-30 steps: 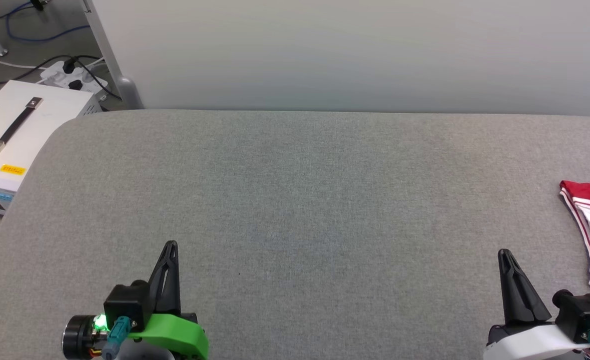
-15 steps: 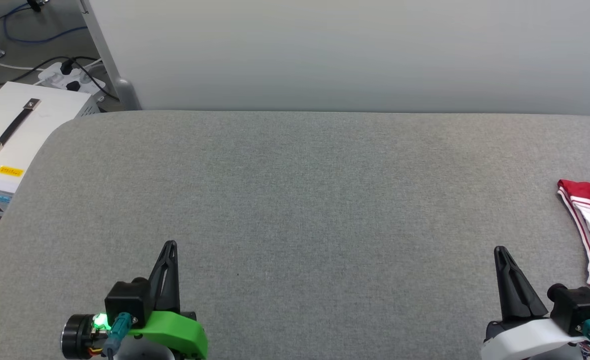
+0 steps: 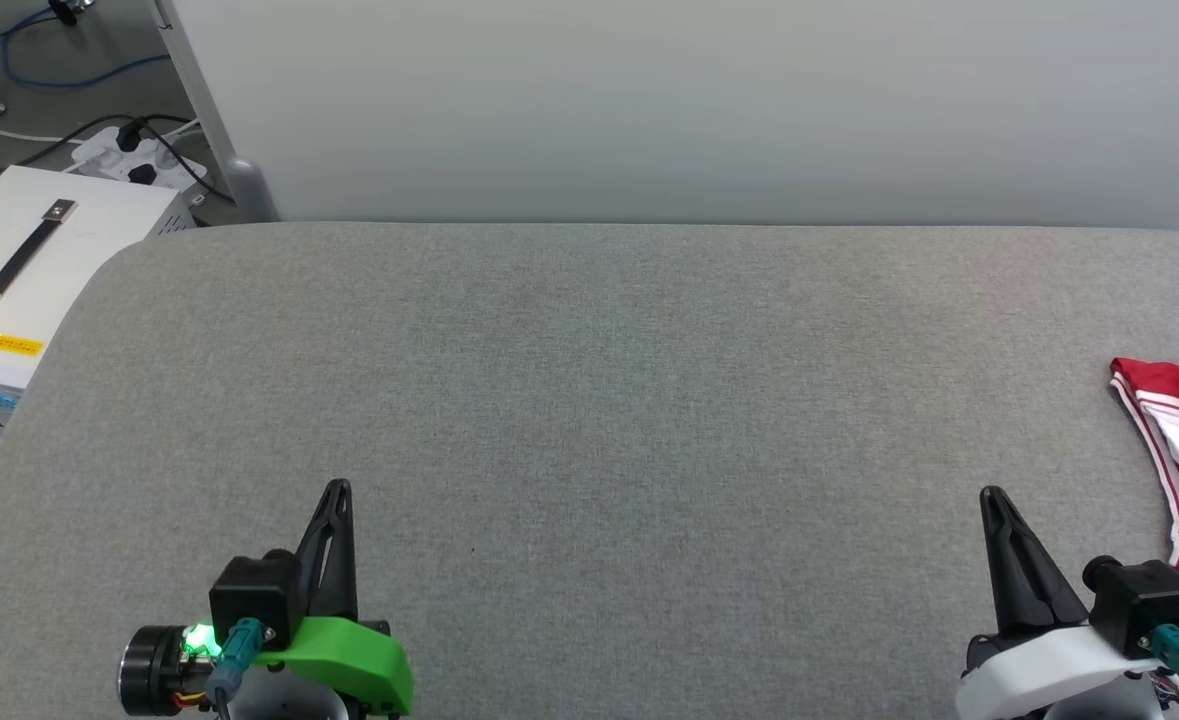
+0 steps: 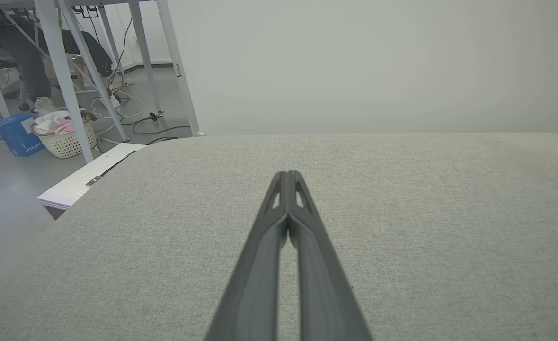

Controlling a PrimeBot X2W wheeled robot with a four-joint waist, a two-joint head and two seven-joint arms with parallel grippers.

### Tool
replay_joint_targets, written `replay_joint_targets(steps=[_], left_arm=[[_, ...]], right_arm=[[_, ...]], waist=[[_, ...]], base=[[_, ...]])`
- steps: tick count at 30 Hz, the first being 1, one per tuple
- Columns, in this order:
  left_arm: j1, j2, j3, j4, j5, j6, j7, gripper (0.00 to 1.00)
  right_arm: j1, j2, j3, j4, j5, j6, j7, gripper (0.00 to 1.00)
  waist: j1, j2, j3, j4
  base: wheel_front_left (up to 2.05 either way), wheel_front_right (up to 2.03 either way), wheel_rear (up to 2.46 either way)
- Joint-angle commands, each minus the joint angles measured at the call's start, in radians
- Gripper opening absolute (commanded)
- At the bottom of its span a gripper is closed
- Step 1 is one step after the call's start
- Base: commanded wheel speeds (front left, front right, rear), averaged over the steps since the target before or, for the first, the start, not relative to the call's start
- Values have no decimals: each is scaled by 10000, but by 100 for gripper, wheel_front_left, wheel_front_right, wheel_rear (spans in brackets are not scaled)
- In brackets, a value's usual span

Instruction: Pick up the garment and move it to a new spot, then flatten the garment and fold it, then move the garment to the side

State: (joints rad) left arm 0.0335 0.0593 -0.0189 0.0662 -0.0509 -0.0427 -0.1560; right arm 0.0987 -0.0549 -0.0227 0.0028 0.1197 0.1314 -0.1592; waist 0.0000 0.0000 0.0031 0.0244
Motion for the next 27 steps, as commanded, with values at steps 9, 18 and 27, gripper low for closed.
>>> replay_joint_targets(steps=[9,18,27], left_arm=[[-148,-42,59,-116,129,123,211,0],[-173,-48,77,-189,180,164,392,0],[-198,-55,94,-262,231,204,570,0]], right_arm=[[-287,18,44,-12,-246,-3,216,0],[-381,22,68,-14,-374,-4,401,0],[-474,26,93,-16,-500,-5,583,0]], waist=[[0,0,-4,-30],[0,0,-8,-59],[0,0,-11,-87]], base=[[0,0,0],[0,0,0],[0,0,0]])
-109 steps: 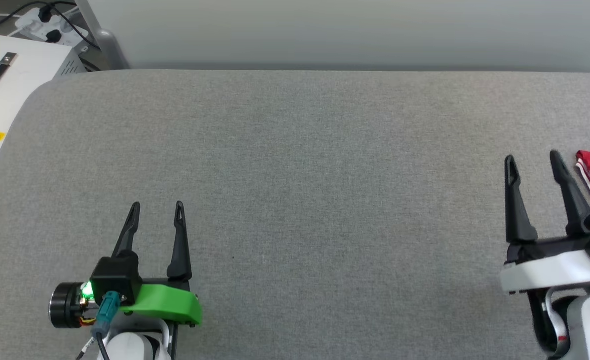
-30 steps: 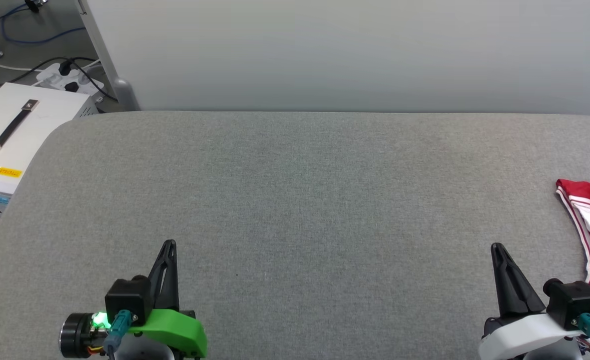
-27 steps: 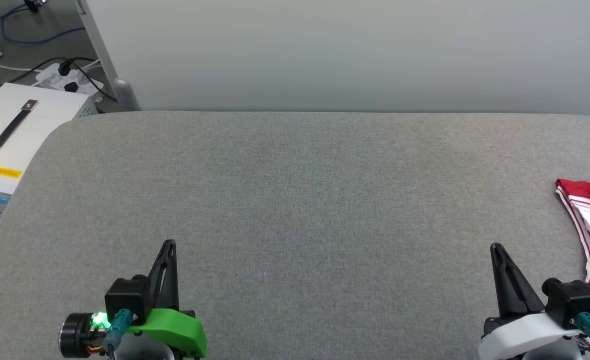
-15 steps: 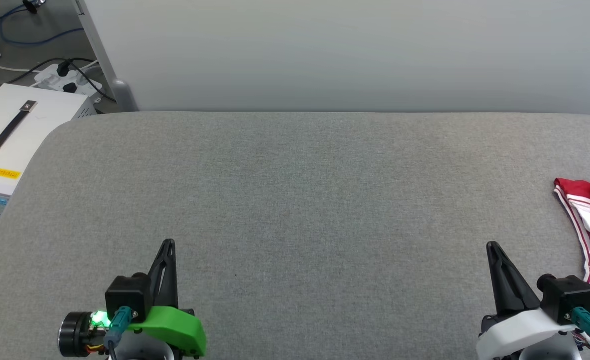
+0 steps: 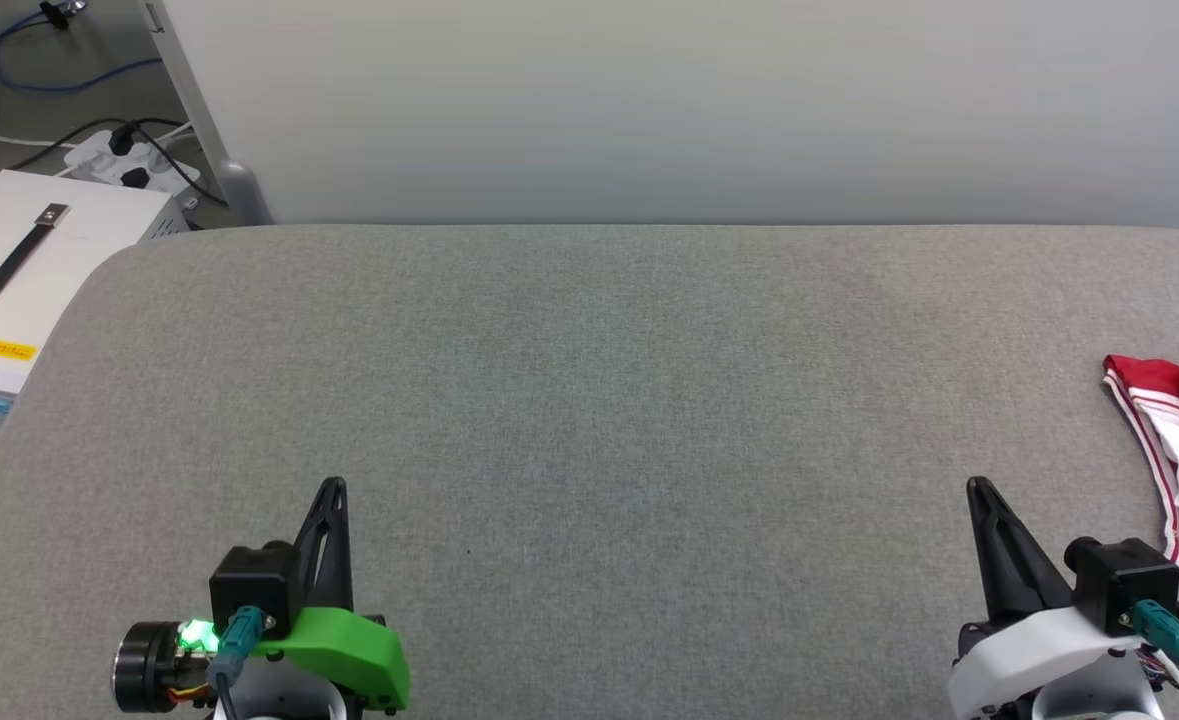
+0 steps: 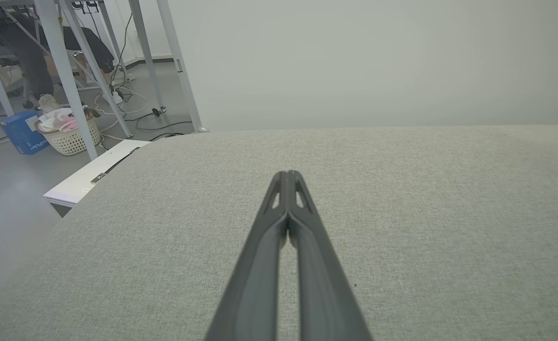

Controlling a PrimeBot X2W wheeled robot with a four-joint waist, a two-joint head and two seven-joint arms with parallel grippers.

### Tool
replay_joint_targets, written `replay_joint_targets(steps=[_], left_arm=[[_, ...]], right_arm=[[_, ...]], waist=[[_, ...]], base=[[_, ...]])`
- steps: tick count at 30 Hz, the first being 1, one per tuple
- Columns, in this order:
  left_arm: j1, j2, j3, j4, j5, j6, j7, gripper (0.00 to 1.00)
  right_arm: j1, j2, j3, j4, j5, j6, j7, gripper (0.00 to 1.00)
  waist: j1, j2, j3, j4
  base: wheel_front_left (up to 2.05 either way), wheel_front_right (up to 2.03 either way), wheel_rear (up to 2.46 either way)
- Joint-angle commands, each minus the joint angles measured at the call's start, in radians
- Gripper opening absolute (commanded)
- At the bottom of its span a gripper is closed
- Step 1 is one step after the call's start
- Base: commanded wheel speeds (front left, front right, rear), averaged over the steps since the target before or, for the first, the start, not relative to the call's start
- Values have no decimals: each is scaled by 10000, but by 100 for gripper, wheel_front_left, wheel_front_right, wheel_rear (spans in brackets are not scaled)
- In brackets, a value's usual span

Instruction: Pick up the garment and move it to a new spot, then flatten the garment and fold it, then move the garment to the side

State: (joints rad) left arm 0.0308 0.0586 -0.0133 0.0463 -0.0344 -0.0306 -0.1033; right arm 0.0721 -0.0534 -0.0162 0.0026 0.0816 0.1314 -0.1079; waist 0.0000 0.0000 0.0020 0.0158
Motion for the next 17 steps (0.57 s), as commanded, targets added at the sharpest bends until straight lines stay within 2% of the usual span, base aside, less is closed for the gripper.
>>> replay_joint_targets(steps=[1,17], left_arm=[[-174,-48,40,-71,72,88,65,0],[-219,-60,71,-201,162,160,385,0]], right_arm=[[-220,11,30,-15,-134,-5,92,0],[-386,18,74,-18,-359,-6,418,0]], waist=[[0,0,-1,-4],[0,0,-7,-55]], base=[[0,0,0],[0,0,0]])
